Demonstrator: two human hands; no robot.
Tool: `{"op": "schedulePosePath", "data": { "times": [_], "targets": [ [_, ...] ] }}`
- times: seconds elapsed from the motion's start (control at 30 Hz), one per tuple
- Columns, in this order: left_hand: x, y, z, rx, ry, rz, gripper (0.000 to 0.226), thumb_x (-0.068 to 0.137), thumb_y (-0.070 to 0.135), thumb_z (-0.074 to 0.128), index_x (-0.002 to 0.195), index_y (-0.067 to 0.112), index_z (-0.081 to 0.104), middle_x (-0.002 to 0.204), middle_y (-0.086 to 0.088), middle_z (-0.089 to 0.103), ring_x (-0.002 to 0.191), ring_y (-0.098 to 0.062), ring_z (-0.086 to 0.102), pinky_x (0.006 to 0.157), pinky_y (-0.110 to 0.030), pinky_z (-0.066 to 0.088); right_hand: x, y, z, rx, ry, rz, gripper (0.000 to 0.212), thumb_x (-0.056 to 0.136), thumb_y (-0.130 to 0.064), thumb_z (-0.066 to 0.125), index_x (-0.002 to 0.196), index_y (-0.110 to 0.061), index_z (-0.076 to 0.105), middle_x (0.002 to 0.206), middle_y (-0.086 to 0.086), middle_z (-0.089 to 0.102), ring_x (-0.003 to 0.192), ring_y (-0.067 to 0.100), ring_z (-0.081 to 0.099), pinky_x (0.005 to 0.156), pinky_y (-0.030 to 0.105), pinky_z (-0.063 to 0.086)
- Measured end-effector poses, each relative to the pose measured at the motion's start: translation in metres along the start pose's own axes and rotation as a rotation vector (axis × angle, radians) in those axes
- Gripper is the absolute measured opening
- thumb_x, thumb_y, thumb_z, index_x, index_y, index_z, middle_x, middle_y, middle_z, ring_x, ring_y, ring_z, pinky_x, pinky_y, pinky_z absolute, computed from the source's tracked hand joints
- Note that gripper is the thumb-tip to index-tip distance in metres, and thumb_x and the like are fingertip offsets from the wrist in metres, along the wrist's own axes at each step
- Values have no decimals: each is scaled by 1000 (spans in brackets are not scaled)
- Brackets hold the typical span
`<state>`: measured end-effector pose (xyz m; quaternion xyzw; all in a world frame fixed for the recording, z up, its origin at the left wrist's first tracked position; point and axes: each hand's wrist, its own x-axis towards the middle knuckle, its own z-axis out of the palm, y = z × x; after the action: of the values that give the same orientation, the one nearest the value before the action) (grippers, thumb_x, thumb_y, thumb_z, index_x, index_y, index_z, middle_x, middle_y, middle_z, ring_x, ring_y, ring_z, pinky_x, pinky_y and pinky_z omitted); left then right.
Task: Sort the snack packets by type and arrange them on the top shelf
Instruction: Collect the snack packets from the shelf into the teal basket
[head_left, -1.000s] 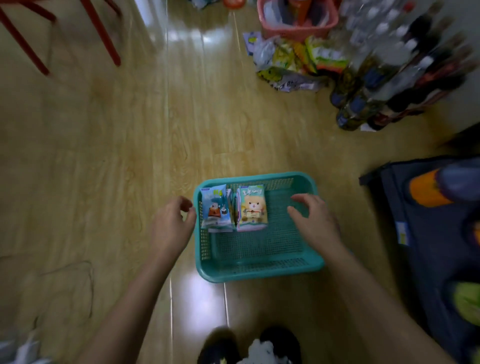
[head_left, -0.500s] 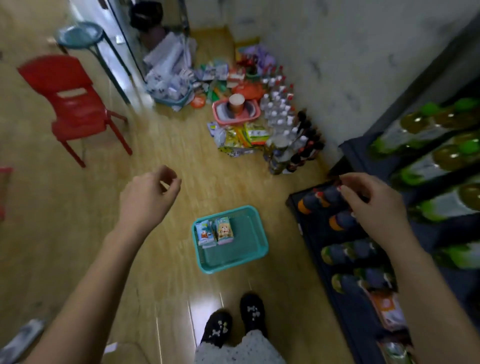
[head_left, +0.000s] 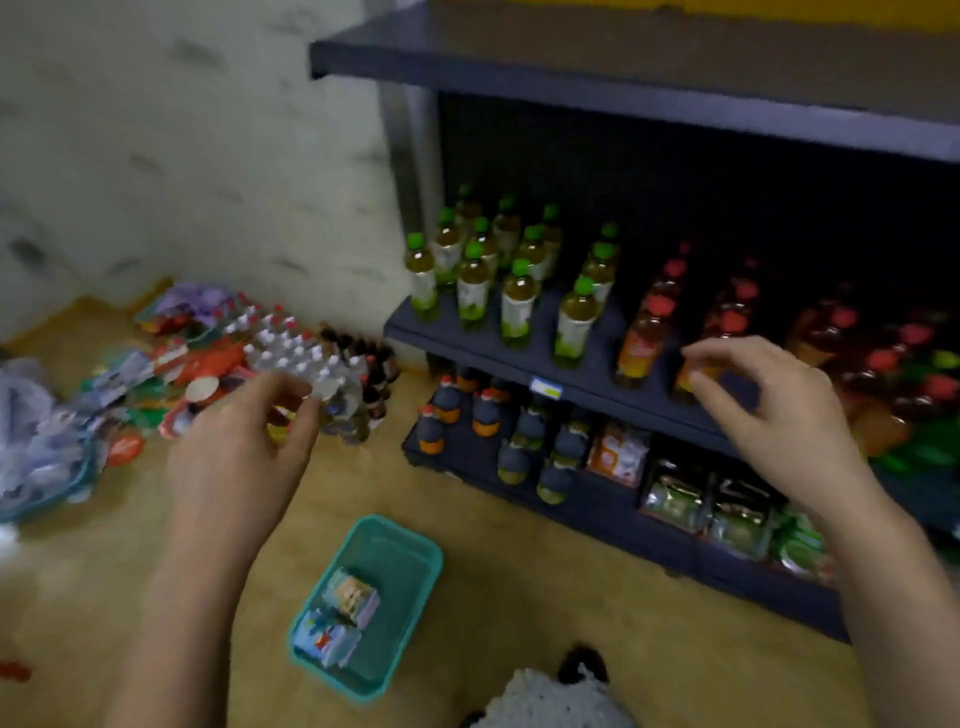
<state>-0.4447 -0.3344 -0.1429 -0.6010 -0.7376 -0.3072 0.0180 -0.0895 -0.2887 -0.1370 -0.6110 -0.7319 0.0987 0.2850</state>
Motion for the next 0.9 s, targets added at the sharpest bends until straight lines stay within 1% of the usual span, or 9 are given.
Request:
{"op": "schedulePosePath", "data": {
  "times": [0.13, 0.27, 0.37, 0.43, 0.5, 0.6, 0.67, 0.73, 0.9],
  "targets": [
    [4, 62, 23, -72, -128, 172, 7, 84, 21, 67, 88, 16, 65, 78, -7, 69, 74, -31, 66, 61, -40, 52, -61, 40, -60, -100, 153, 178, 26, 90, -23, 55, 114, -18, 62, 108, -8, 58, 98, 19, 59, 76, 27, 38],
    [-13, 145, 51, -111, -232, 357, 10, 83, 22, 67, 89, 14, 65, 78, -4, 70, 76, -29, 67, 58, -33, 44, -135, 90, -116, -199, 271, 370, 24, 89, -21, 56, 112, -15, 62, 111, 1, 63, 99, 24, 61, 77, 29, 41],
    [-38, 210, 73, -146, -278, 448, 11, 83, 23, 66, 91, 15, 64, 80, -1, 68, 77, -27, 65, 53, -27, 36, -188, 134, -151, -237, 340, 470, 22, 87, -19, 62, 108, -13, 63, 104, 3, 65, 101, 25, 62, 81, 27, 40],
    [-57, 251, 88, -168, -295, 502, 12, 84, 25, 66, 91, 16, 65, 82, 0, 68, 77, -26, 64, 52, -26, 35, -219, 163, -176, -247, 369, 527, 23, 86, -25, 60, 105, -14, 64, 100, 2, 65, 96, 23, 63, 80, 27, 41],
    [-78, 293, 103, -184, -312, 537, 13, 84, 27, 65, 91, 16, 65, 81, 2, 67, 77, -24, 65, 52, -25, 35, -245, 191, -202, -262, 390, 560, 20, 85, -23, 61, 103, -14, 65, 96, -1, 64, 91, 22, 63, 79, 25, 41],
    [-106, 355, 125, -225, -327, 570, 13, 83, 26, 66, 91, 16, 65, 79, 4, 66, 75, -23, 65, 49, -23, 35, -270, 229, -241, -282, 396, 597, 21, 83, -10, 66, 103, -13, 66, 97, -1, 64, 92, 22, 64, 77, 21, 39],
    [-121, 394, 136, -252, -323, 590, 13, 84, 28, 65, 92, 18, 64, 79, 7, 65, 74, -21, 64, 52, -26, 39, -278, 253, -267, -300, 417, 596, 22, 84, -11, 64, 105, -14, 65, 98, -3, 64, 94, 20, 63, 78, 23, 41],
    [-129, 428, 143, -271, -311, 582, 13, 85, 29, 63, 94, 19, 64, 78, 9, 61, 71, -15, 57, 52, -25, 37, -278, 275, -291, -297, 440, 583, 23, 85, -13, 63, 108, -14, 64, 100, -2, 64, 96, 18, 61, 79, 29, 42],
    [-131, 488, 148, -272, -245, 551, 12, 85, 29, 63, 93, 19, 65, 76, 11, 60, 69, -12, 53, 49, -21, 31, -249, 321, -330, -265, 432, 526, 26, 90, -23, 56, 114, -19, 61, 102, -11, 57, 96, 7, 53, 81, 26, 41]
  ]
}}
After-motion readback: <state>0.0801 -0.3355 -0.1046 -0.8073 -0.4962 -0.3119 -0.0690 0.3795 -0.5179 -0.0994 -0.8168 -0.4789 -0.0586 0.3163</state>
